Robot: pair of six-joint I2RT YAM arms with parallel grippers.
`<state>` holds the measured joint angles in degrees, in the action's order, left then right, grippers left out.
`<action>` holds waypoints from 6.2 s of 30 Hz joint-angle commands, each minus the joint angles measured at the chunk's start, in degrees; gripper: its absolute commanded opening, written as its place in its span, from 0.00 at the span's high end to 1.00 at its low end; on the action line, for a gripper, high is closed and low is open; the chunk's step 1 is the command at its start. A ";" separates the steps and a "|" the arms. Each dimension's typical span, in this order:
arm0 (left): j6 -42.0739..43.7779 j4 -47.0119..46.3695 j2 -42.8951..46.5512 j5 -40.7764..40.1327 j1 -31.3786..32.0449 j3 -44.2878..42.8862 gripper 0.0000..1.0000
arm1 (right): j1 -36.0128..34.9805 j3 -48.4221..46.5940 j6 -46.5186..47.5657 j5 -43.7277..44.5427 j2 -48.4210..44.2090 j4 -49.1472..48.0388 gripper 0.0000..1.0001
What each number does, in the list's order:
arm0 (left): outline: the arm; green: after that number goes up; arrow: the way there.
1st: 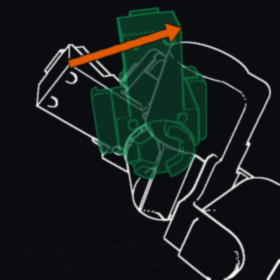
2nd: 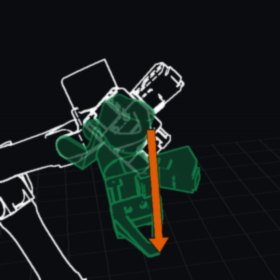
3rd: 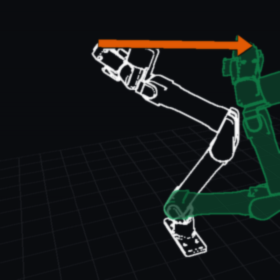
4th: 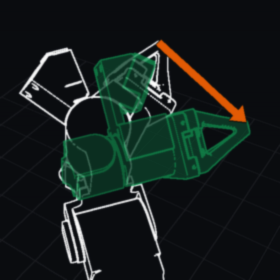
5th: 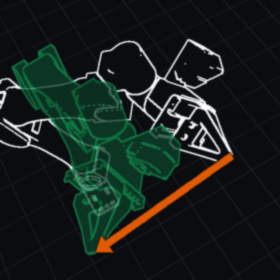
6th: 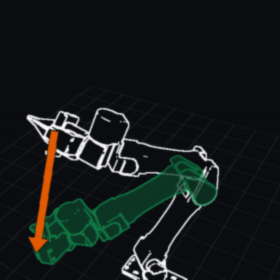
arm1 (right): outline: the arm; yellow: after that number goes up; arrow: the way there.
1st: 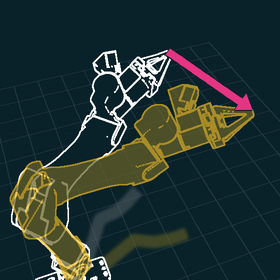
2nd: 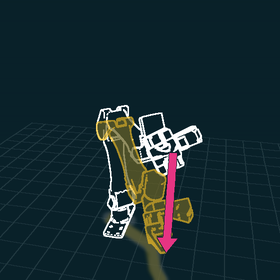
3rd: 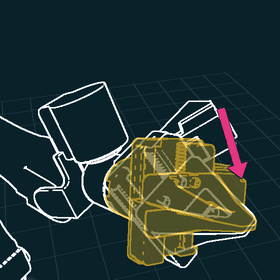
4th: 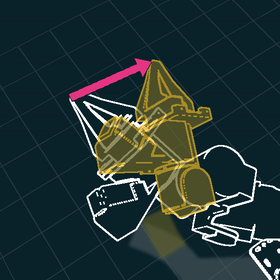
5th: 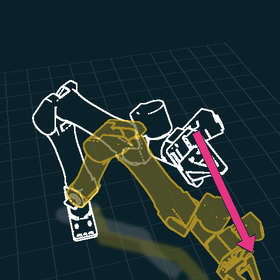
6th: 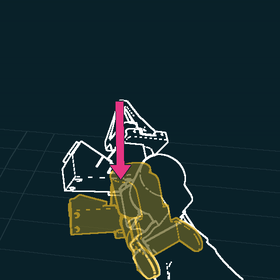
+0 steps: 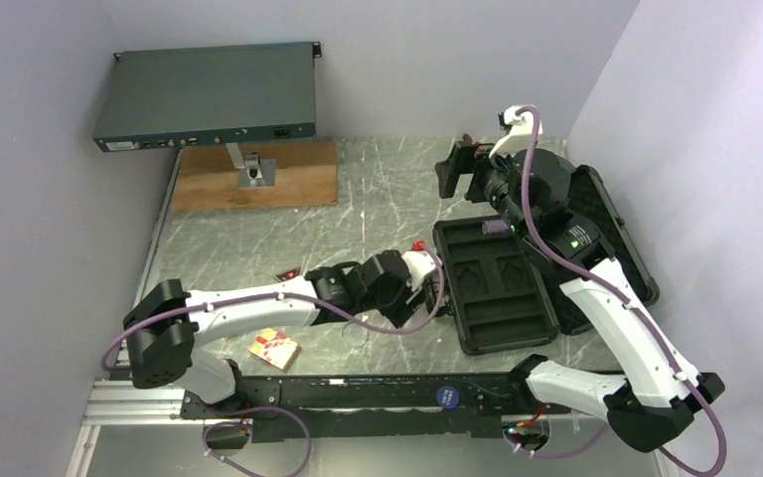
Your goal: Pack up texas hold em set
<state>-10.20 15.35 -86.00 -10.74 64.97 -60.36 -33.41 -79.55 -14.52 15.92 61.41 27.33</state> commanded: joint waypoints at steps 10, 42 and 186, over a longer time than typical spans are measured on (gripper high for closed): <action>9.49 1.95 -9.89 14.38 14.57 -9.60 0.19 | 0.16 0.16 -1.86 -2.36 0.01 0.99 0.00; 12.86 9.74 -30.02 17.75 22.97 -21.43 0.21 | 0.13 0.47 -3.85 -4.84 -0.85 4.44 0.00; 18.66 3.55 -44.25 9.24 -0.19 -47.17 0.75 | 0.12 -2.45 -7.19 -8.81 -4.91 -3.34 0.00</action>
<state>8.82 20.23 -129.40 -1.76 65.17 -105.89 -33.41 -82.46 -21.65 7.33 57.25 26.41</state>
